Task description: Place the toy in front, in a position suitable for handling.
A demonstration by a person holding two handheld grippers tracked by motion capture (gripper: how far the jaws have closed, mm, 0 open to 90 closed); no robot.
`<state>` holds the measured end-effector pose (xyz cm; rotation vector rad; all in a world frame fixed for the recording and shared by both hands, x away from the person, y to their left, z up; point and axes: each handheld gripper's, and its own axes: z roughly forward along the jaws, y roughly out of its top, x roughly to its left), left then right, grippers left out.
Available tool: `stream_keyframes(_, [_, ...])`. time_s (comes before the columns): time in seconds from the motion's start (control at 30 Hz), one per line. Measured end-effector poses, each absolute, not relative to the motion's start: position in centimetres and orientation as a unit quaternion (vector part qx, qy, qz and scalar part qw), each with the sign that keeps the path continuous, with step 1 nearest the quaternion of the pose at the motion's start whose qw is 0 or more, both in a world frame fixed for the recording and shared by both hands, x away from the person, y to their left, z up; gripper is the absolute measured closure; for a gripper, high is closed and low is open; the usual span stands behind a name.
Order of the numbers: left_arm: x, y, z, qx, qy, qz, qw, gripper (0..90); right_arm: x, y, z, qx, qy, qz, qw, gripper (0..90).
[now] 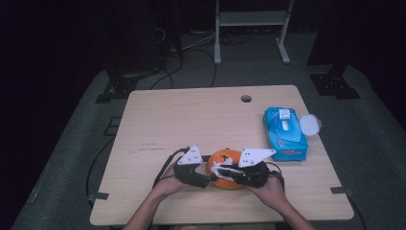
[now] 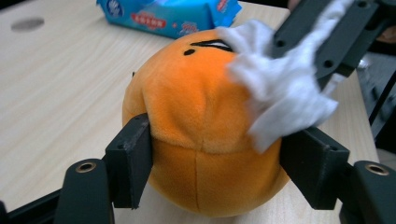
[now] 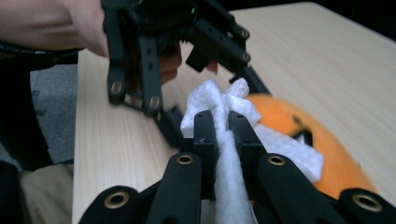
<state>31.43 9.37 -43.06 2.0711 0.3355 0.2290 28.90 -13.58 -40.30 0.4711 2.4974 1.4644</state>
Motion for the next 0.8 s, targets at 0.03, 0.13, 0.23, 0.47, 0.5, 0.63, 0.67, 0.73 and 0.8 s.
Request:
stream_keyframes(0.03, [31.3,9.3,-43.0,0.854,0.132,0.099,0.494,31.0,29.0,-13.6,-40.1,0.161,0.844,0.499,0.108,82.5])
stream_keyframes(0.13, [31.0,9.0,-43.0,0.856,0.115,0.105,0.494,31.2,29.5,-14.3,-39.6,0.177,0.833,0.508,0.126,82.4])
stream_keyframes(0.23, [31.0,9.0,-43.1,0.856,0.114,0.104,0.494,28.9,30.3,-15.8,-39.6,0.203,0.826,0.508,0.135,82.4])
stream_keyframes(0.47, [31.9,9.1,-43.5,0.848,0.177,0.045,0.497,12.3,30.2,-16.9,-40.6,0.220,0.827,0.504,0.117,82.4])
stream_keyframes(0.5, [31.9,9.0,-43.6,0.848,0.183,0.039,0.496,13.3,30.0,-16.8,-40.6,0.218,0.828,0.502,0.118,82.4])
stream_keyframes(0.63, [31.5,8.9,-43.4,0.850,0.171,0.055,0.496,24.4,29.2,-15.9,-40.2,0.196,0.833,0.503,0.118,82.4])
stream_keyframes(0.67, [31.4,8.7,-43.3,0.851,0.162,0.064,0.495,25.5,29.0,-15.3,-40.1,0.187,0.836,0.503,0.118,82.3])
stream_keyframes(0.73, [30.9,8.4,-43.1,0.856,0.144,0.081,0.490,26.4,28.5,-14.1,-40.0,0.169,0.841,0.499,0.120,82.4])
stream_keyframes(0.8, [30.5,8.1,-43.0,0.858,0.127,0.097,0.488,27.7,28.2,-13.3,-39.8,0.162,0.845,0.493,0.128,82.5])
